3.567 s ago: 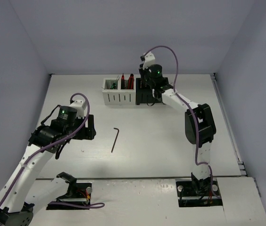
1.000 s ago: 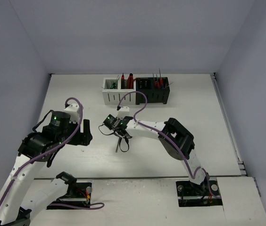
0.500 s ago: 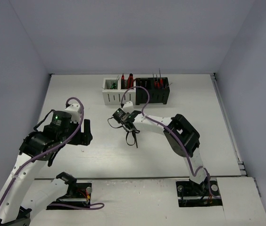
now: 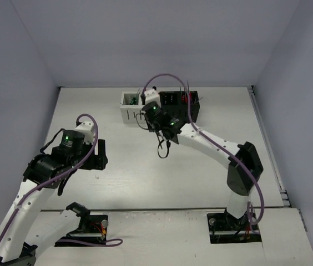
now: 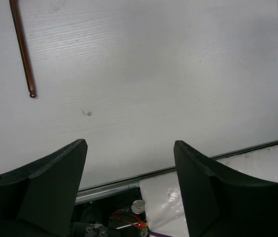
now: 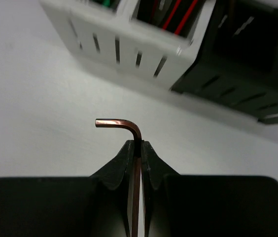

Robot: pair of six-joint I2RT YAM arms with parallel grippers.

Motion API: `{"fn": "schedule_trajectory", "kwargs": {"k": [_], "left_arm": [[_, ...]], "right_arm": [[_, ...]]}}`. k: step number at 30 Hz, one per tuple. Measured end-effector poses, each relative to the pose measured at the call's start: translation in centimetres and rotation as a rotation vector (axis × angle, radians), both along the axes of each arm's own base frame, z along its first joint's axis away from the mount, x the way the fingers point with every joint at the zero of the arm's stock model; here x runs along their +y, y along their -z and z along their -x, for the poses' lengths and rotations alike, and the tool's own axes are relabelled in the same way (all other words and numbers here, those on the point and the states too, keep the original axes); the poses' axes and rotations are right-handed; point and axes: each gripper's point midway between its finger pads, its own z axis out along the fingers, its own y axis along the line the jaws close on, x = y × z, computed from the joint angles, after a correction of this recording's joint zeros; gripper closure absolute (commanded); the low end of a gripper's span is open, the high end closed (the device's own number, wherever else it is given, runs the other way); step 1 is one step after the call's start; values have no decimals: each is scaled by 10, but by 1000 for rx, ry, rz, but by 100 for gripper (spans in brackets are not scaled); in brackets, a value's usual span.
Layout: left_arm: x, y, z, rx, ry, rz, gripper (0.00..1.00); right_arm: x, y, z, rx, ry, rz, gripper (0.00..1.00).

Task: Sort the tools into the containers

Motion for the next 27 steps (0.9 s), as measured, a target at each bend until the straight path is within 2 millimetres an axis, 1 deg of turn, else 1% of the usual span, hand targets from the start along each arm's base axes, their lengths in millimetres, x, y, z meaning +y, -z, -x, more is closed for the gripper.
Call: {"fn": "schedule_trajectory", "kwargs": {"k": [2, 3, 4, 6, 9, 10, 12, 14, 17, 20, 24, 27], "left_arm": [[1, 1, -1, 0, -8, -7, 32], [2, 1, -2, 0, -12, -10, 32], [2, 1, -2, 1, -17, -12, 32], [3, 2, -3, 5, -25, -15, 32], [3, 3, -4, 11, -38, -15, 32], [4, 3, -5, 11, -43, -15, 32], [4, 3, -5, 11, -51, -14, 32], [4, 3, -5, 11, -61, -10, 32], [5, 3, -5, 14, -75, -2, 32], [5, 4, -5, 17, -94, 8, 32], [6, 8, -4, 28, -121, 15, 32], [6, 12, -3, 43, -140, 21, 32]], "right_arm": [[-3, -51, -18, -106, 2, -67, 100], [-7, -74, -27, -161, 8, -97, 100], [-14, -98, -38, -219, 20, -129, 100], [-32, -135, -59, -318, 58, -177, 100], [-61, -168, -91, -429, 107, -235, 100], [-70, -173, -102, -458, 118, -242, 100], [-82, -179, -124, -502, 131, -247, 100], [-86, -177, -144, -526, 123, -249, 100], [-84, -163, -172, -534, 94, -248, 100], [-79, -141, -195, -517, 65, -234, 100], [-73, -113, -212, -483, 26, -223, 100], [-70, -99, -218, -472, 7, -221, 100]]}}
